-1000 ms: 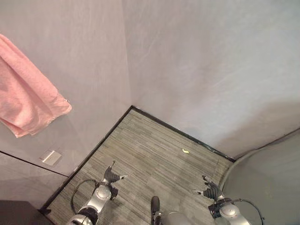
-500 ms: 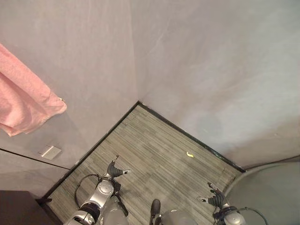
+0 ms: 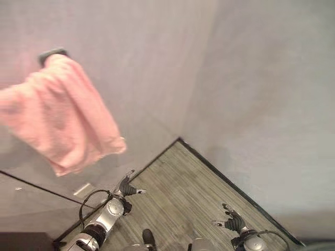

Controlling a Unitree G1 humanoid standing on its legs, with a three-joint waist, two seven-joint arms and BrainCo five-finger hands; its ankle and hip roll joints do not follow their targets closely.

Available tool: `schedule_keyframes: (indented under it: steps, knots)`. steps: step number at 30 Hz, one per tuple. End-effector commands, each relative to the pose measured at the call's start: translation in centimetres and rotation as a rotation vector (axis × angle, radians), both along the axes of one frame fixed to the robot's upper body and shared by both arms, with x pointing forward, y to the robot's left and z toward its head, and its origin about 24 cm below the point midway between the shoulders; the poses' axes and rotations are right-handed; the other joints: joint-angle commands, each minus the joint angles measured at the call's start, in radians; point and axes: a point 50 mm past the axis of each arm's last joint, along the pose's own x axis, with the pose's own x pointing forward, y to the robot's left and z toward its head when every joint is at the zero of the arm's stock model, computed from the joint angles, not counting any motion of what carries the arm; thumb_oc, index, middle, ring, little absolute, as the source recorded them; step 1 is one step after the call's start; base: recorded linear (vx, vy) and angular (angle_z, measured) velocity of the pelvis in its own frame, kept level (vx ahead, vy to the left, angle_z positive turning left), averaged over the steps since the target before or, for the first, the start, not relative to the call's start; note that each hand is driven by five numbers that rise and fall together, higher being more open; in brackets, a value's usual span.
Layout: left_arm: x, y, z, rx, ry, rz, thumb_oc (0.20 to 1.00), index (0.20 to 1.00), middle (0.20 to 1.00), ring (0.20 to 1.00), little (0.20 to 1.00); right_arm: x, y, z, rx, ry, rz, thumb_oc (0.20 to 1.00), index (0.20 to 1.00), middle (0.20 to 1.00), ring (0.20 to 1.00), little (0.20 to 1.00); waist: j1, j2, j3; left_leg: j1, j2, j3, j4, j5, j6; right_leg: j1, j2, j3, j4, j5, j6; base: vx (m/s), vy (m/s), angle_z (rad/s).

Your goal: Put brush and paste in cup on sink, flatten towel.

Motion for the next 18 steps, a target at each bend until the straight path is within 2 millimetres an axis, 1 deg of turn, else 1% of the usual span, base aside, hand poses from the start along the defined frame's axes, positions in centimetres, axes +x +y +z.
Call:
schedule_keyframes:
  steps: [1, 2, 3, 4, 5, 6, 7, 8, 9, 10, 14, 15, 17, 18]
  knots:
    - [-0.3, -0.8, 0.4, -0.015, -0.043, -0.07, 1.0, 1.0, 1.0, 1.0, 1.0, 0.3, 0.4, 0.3, 0.047, -0.04, -0.004, 1.0, 1.0, 1.0, 1.0, 1.0, -0.027, -0.042, -0.002, -0.015, 0.056, -0.031, 0.071, 0.025, -0.121, 0.024, 0.005, -0.023, -0.34, 0.214, 0.055, 0.25, 0.008, 0.87]
    - [-0.4, -1.0, 0.3, -0.017, -0.036, -0.081, 1.0, 1.0, 1.0, 1.0, 1.0, 0.0, 0.3, 0.1, 0.052, -0.032, -0.015, 1.0, 1.0, 1.0, 1.0, 1.0, -0.039, -0.049, 0.004, -0.001, 0.041, -0.068, 0.074, 0.025, -0.123, 0.002, 0.051, 0.032, -0.394, 0.223, 0.056, 0.23, -0.022, 0.97]
    - [-0.4, -1.2, 0.3, -0.019, -0.037, -0.094, 1.0, 1.0, 1.0, 1.0, 1.0, 0.1, 0.2, 0.2, 0.052, -0.038, -0.009, 1.0, 1.0, 1.0, 1.0, 1.0, -0.042, -0.056, 0.011, 0.014, 0.026, -0.093, 0.075, 0.02, -0.125, -0.005, 0.064, 0.048, -0.436, 0.242, 0.065, 0.22, -0.065, 1.49]
    - [-0.5, -1.7, 0.3, -0.023, -0.036, -0.129, 1.0, 1.0, 1.0, 1.0, 1.0, 0.3, 0.2, 0.5, 0.046, -0.046, 0.014, 1.0, 1.0, 1.0, 1.0, 1.0, -0.031, -0.071, 0.015, 0.014, 0.015, -0.122, 0.087, 0.013, -0.126, 0.026, 0.043, -0.012, -0.466, 0.254, 0.068, 0.2, -0.104, 1.88]
    - [-0.5, -2.2, 0.4, -0.015, -0.041, -0.166, 1.0, 1.0, 1.0, 1.0, 1.0, 0.5, -0.1, 0.6, 0.037, -0.05, 0.016, 1.0, 1.0, 1.0, 1.0, 1.0, -0.022, -0.074, 0.006, 0.015, 0.002, -0.142, 0.093, 0.013, -0.132, 0.068, 0.041, -0.015, -0.506, 0.252, 0.06, 0.19, -0.155, 2.6]
    - [-0.7, -2.3, 0.6, -0.033, -0.057, -0.169, 1.0, 1.0, 1.0, 1.0, 1.0, 1.1, -0.4, 0.5, 0.017, -0.044, 0.016, 1.0, 1.0, 1.0, 1.0, 1.0, 0.008, -0.07, -0.005, 0.01, 0.004, -0.146, 0.109, 0.027, -0.149, 0.106, 0.037, -0.038, -0.548, 0.262, 0.053, 0.2, -0.221, 2.05]
    - [-1.3, -1.8, 0.7, -0.051, -0.063, -0.162, 1.0, 1.0, 1.0, 1.0, 1.0, 1.7, -0.9, 1.0, -0.005, -0.068, 0.032, 1.0, 1.0, 1.0, 1.0, 1.0, 0.036, -0.065, -0.017, 0.022, 0.007, -0.167, 0.089, 0.042, -0.156, 0.137, 0.039, -0.048, -0.584, 0.265, 0.043, 0.14, -0.164, 1.51]
    - [-1.3, -1.7, 0.7, -0.051, -0.062, -0.161, 1.0, 1.0, 1.0, 1.0, 1.0, 1.7, -0.9, 1.0, -0.005, -0.067, 0.033, 1.0, 1.0, 1.0, 1.0, 1.0, 0.035, -0.065, -0.017, 0.024, 0.006, -0.168, 0.087, 0.043, -0.156, 0.14, 0.038, -0.05, -0.586, 0.266, 0.043, 0.13, -0.198, 0.34]
    - [-1.9, -1.3, 1.0, -0.054, -0.073, -0.171, 1.0, 1.0, 1.0, 1.0, 1.0, 2.1, -1.2, 1.6, -0.022, -0.094, 0.056, 1.0, 1.0, 1.0, 1.0, 1.0, 0.049, -0.062, -0.022, 0.023, 0.007, -0.182, 0.084, 0.046, -0.162, 0.152, 0.034, -0.068, -0.6, 0.264, 0.038, 0.06, -0.136, 0.15]
    - [-2.2, -0.8, 0.9, -0.05, -0.07, -0.161, 1.0, 1.0, 1.0, 1.0, 1.0, 2.2, -1.4, 1.8, -0.021, -0.106, 0.058, 1.0, 1.0, 1.0, 1.0, 1.0, 0.054, -0.061, -0.02, 0.02, 0.008, -0.189, 0.087, 0.047, -0.165, 0.156, 0.033, -0.077, -0.602, 0.26, 0.034, 0.06, -0.168, 0.14]
    - [-2.6, -0.5, 1.2, -0.058, -0.072, -0.171, 1.0, 1.0, 1.0, 1.0, 1.0, 1.8, -2.0, 1.7, -0.046, -0.088, 0.073, 1.0, 1.0, 1.0, 1.0, 1.0, 0.074, -0.058, -0.001, 0.005, 0.01, -0.224, 0.082, 0.052, -0.178, 0.162, 0.03, -0.113, -0.621, 0.251, 0.019, -0.02, -0.117, 0.03]
    - [-2.6, -0.5, 1.2, -0.058, -0.071, -0.17, 1.0, 1.0, 1.0, 1.0, 1.0, 1.8, -1.9, 1.7, -0.046, -0.088, 0.073, 1.0, 1.0, 1.0, 1.0, 1.0, 0.07, -0.058, -0.002, 0.004, 0.009, -0.227, 0.083, 0.052, -0.178, 0.162, 0.029, -0.116, -0.622, 0.251, 0.019, -0.05, -0.11, -0.04]
    - [-2.6, -0.5, 1.2, -0.058, -0.072, -0.174, 1.0, 1.0, 1.0, 1.0, 1.0, 1.6, -2.2, 1.6, -0.063, -0.08, 0.076, 1.0, 1.0, 1.0, 1.0, 1.0, 0.077, -0.054, 0.011, -0.016, 0.014, -0.242, 0.071, 0.071, -0.192, 0.158, 0.02, -0.153, -0.639, 0.253, 0.015, -0.08, -0.129, 0.11]
    - [-2.4, -0.8, 1.1, -0.06, -0.07, -0.177, 1.0, 1.0, 1.0, 1.0, 1.0, 1.4, -2.6, 1.5, -0.075, -0.076, 0.056, 1.0, 1.0, 1.0, 1.0, 1.0, 0.067, -0.053, 0.013, -0.038, 0.028, -0.216, 0.072, 0.082, -0.202, 0.151, 0.003, -0.19, -0.645, 0.257, 0.018, -0.09, -0.09, 0.92]
